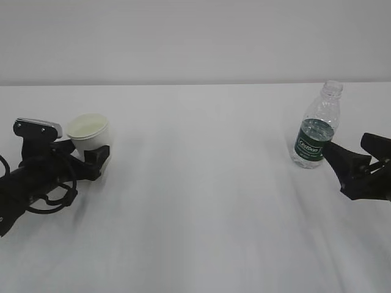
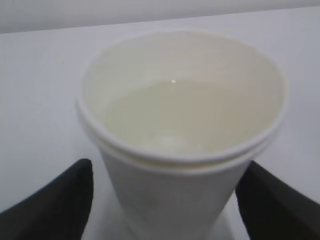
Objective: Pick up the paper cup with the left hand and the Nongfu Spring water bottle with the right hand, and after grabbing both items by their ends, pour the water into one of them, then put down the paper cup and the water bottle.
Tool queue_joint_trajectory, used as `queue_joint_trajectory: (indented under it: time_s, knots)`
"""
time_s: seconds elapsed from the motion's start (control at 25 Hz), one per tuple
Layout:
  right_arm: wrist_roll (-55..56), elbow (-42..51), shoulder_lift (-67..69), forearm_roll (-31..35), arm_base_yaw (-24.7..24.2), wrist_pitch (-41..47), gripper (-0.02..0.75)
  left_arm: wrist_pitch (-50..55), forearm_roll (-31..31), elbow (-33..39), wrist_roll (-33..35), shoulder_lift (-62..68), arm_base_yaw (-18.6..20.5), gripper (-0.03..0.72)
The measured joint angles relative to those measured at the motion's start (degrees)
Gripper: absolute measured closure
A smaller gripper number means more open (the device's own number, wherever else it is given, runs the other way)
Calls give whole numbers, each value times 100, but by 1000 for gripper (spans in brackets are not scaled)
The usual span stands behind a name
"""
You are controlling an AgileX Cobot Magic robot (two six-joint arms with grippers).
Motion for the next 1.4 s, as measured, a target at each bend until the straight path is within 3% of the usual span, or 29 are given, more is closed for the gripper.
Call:
queue_joint_trajectory:
  time_s: [0.4,0.6,0.96,1.4]
  knots:
    - [202,0,0,0,0,0,150,0,193,117,0,-143,0,53]
    - [212,0,0,-29,0,0,150,0,385,193,0,-163,0,17]
    - [245,0,-76,-101,0,0,150,0,181,809,0,-631,0,15]
    - [488,8,-1145,-236,0,0,150,0,132,1319,-296,-1380,0,33]
